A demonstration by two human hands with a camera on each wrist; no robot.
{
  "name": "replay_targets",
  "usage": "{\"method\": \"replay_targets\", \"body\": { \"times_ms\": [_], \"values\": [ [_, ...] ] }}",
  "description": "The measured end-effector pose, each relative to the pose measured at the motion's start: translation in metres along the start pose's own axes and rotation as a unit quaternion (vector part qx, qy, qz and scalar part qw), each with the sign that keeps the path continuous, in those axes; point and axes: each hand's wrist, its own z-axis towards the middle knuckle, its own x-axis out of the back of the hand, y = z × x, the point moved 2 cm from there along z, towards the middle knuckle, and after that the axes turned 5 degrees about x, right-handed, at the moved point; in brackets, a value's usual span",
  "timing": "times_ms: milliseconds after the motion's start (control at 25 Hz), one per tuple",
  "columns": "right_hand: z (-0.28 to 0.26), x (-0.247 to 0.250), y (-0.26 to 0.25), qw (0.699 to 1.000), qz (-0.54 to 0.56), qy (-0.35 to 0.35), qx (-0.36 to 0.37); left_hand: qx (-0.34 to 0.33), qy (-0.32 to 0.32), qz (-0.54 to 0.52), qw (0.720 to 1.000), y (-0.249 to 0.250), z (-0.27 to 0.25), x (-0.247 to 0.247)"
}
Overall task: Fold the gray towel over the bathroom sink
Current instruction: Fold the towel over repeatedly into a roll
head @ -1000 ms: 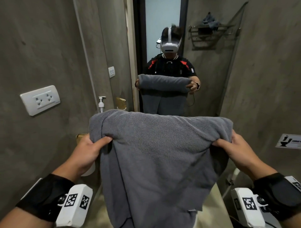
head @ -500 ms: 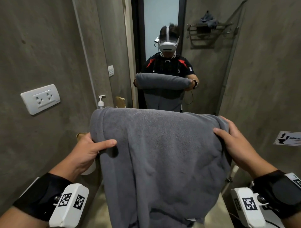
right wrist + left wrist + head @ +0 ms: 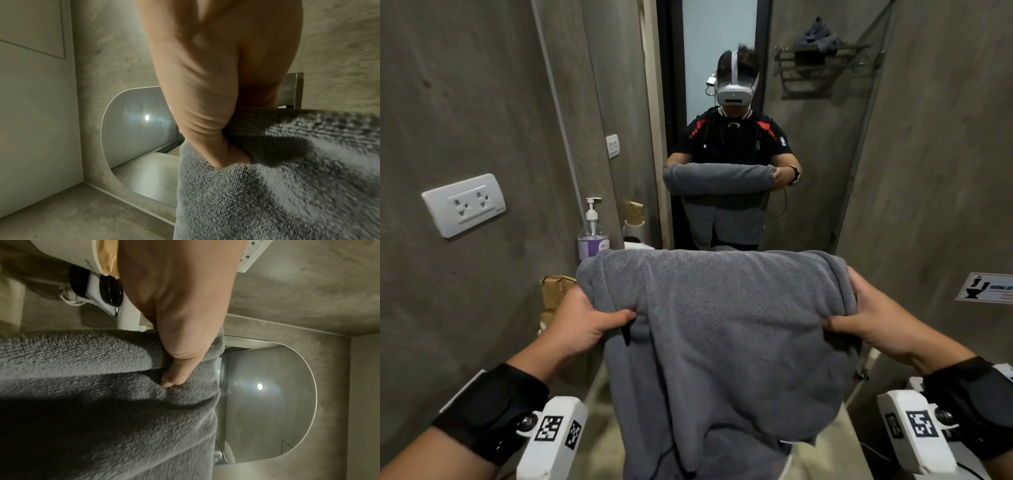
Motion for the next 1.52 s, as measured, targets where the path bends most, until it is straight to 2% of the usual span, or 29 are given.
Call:
{"method": "replay_targets", "body": {
  "times_ms": [160, 240, 360, 480, 600, 760, 920, 1040, 1160, 1240, 1320, 1440, 1520],
  "values": [
    [-0.001, 0.007, 0.003, 0.999, -0.005, -0.054, 0.003, -0.020, -0.037, 0.041, 0.998, 0.001, 0.002, 0.008],
    [-0.001, 0.008, 0.005, 0.999, 0.008, -0.048, 0.002, -0.032, -0.047, 0.055, 0.997, 0.002, 0.005, 0.013],
    [0.001, 0.006, 0.010, 0.993, 0.106, 0.032, -0.037, -0.050, -0.026, 0.055, 0.997, 0.002, 0.007, 0.016],
    [0.005, 0.004, 0.013, 0.964, 0.207, 0.139, -0.095, -0.064, -0.019, 0.053, 0.996, 0.006, 0.008, 0.018],
    [0.008, 0.004, 0.015, 0.948, 0.234, 0.177, -0.124, -0.071, -0.037, 0.044, 0.996, 0.009, 0.007, 0.018],
    [0.005, -0.001, 0.015, 0.926, 0.299, 0.158, -0.169, -0.078, -0.038, 0.035, 0.996, 0.009, 0.001, 0.014],
    [0.005, -0.006, 0.009, 0.919, 0.355, 0.121, -0.122, -0.074, -0.021, 0.009, 0.997, 0.001, 0.001, 0.015],
    [0.006, -0.008, 0.009, 0.930, 0.339, 0.099, -0.103, -0.077, -0.015, 0.016, 0.997, -0.007, 0.006, 0.021],
    [0.004, -0.006, 0.011, 0.938, 0.299, 0.132, -0.118, -0.042, 0.011, -0.001, 0.999, -0.016, 0.008, 0.024],
    [0.002, -0.007, 0.010, 0.948, 0.285, 0.092, -0.106, -0.003, 0.055, -0.038, 0.998, -0.020, 0.009, 0.023],
    [0.001, -0.008, 0.008, 0.959, 0.271, 0.036, -0.079, 0.010, 0.078, -0.077, 0.994, -0.021, 0.009, 0.023],
    [0.004, -0.005, 0.016, 0.988, 0.147, 0.031, -0.024, 0.006, 0.050, -0.059, 0.997, -0.014, 0.009, 0.026],
    [0.006, -0.003, 0.018, 0.991, 0.121, 0.054, -0.015, -0.023, 0.001, 0.007, 1.000, -0.010, 0.010, 0.027]
  ]
}}
